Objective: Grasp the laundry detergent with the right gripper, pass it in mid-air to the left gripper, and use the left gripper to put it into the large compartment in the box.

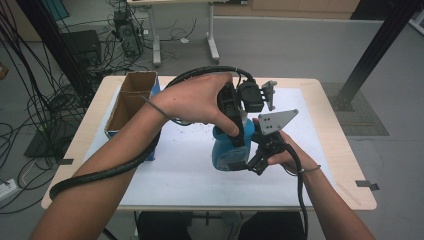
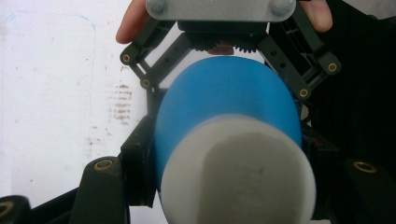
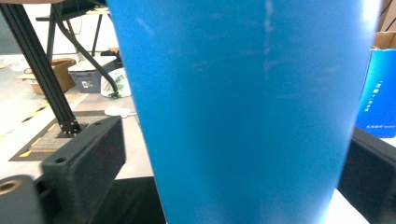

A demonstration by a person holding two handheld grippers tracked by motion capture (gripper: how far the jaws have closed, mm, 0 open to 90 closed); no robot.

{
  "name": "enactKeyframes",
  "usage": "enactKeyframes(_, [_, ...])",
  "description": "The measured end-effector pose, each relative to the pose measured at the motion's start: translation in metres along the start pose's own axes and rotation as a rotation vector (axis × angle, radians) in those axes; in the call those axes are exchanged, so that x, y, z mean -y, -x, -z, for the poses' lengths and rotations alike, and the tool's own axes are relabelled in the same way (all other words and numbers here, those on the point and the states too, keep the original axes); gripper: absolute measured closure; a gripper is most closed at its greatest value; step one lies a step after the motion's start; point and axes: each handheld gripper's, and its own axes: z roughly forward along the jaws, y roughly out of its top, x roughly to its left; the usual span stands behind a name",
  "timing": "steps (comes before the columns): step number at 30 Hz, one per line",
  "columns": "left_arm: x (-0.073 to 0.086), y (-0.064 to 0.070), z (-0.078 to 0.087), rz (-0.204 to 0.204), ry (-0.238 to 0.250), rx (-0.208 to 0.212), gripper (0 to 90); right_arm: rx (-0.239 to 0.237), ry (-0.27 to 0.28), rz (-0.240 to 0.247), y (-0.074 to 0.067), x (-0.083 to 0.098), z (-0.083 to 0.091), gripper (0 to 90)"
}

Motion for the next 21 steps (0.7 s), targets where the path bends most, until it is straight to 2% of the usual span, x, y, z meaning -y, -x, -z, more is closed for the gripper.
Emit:
enactKeyframes(11, [0.0006,-0.0012,-0.0005,0.007,-0.011,0.001,37.9,0.009,-0.005,0.022,-0.0012,-0.0032,0.0024,1.2])
enactKeyframes(17, [0.0024,-0.0024,0.0004,0.01,-0.012,0.0,37.9,0.018,-0.041,0.017,-0.0011,-0.0059,0.0048,1.3])
enactKeyframes(21, [0.005,-0.0041,0.0006,0.02,-0.013,-0.001,37.9,0.022,-0.08,-0.006,-0.0006,-0.0072,0.0094,1.5])
